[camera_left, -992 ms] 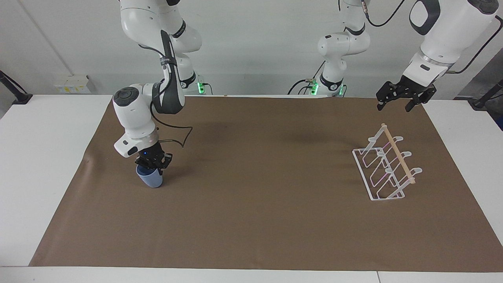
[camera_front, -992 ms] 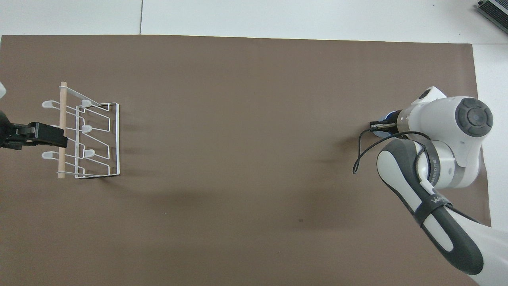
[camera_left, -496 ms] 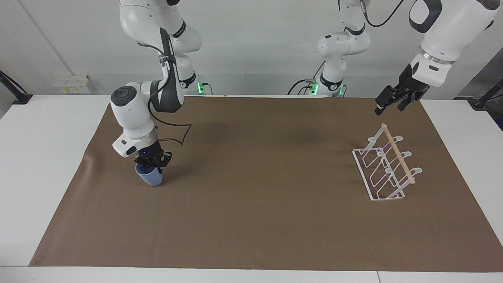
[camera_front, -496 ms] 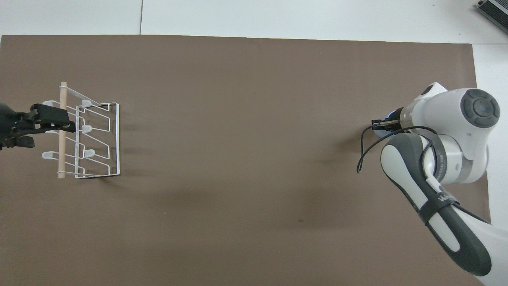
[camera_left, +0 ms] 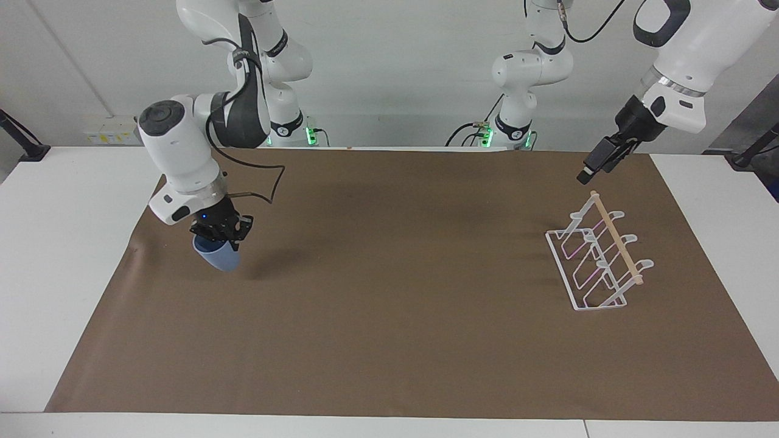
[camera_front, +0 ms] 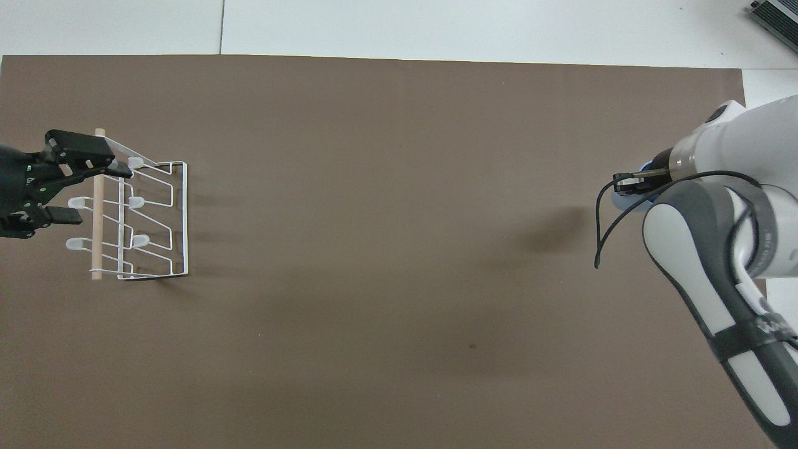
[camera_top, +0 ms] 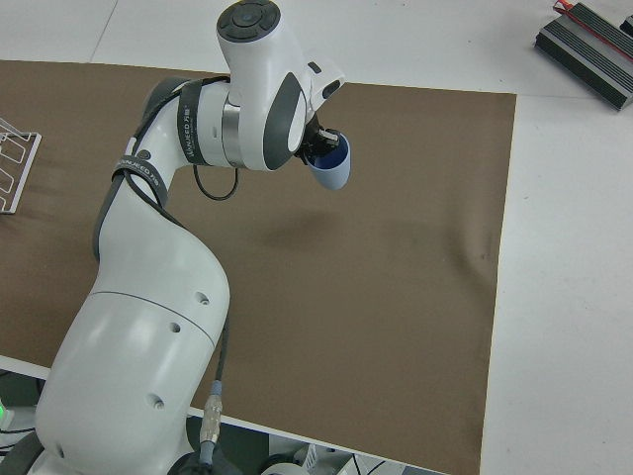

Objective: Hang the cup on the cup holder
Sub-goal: 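Lift the cup with the right gripper while the left gripper rises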

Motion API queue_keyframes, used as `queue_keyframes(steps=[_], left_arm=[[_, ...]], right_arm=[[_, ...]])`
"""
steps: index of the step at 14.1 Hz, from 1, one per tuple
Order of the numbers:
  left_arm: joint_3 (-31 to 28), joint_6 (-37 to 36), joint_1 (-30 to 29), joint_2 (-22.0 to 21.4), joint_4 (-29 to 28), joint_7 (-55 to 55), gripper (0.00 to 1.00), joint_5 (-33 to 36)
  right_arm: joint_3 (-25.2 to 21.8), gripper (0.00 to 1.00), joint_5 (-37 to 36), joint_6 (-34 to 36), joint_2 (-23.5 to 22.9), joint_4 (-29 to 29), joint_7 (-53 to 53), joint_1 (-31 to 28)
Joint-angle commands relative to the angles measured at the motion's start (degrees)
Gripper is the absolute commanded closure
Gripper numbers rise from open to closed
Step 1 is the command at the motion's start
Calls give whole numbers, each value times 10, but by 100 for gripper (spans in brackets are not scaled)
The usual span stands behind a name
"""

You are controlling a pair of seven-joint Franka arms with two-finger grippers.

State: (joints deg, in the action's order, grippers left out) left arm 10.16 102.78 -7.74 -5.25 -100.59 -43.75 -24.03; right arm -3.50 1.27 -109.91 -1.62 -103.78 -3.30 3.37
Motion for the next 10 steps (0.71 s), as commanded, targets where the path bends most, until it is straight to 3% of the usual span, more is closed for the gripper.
queue_keyframes(steps=[1, 5, 10], left_arm=[[-3, 29, 5, -15, -22, -109, 0, -59], [-2, 24, 3, -17, -23, -140, 0, -140], [-2, 8, 2, -21, -24, -182, 0, -222]], right_arm=[[1, 100, 1, 49, 34, 14, -11, -6], [1, 100, 1, 115, 54, 54, -10, -7], [2, 100, 4, 120, 71, 41, -13, -19]])
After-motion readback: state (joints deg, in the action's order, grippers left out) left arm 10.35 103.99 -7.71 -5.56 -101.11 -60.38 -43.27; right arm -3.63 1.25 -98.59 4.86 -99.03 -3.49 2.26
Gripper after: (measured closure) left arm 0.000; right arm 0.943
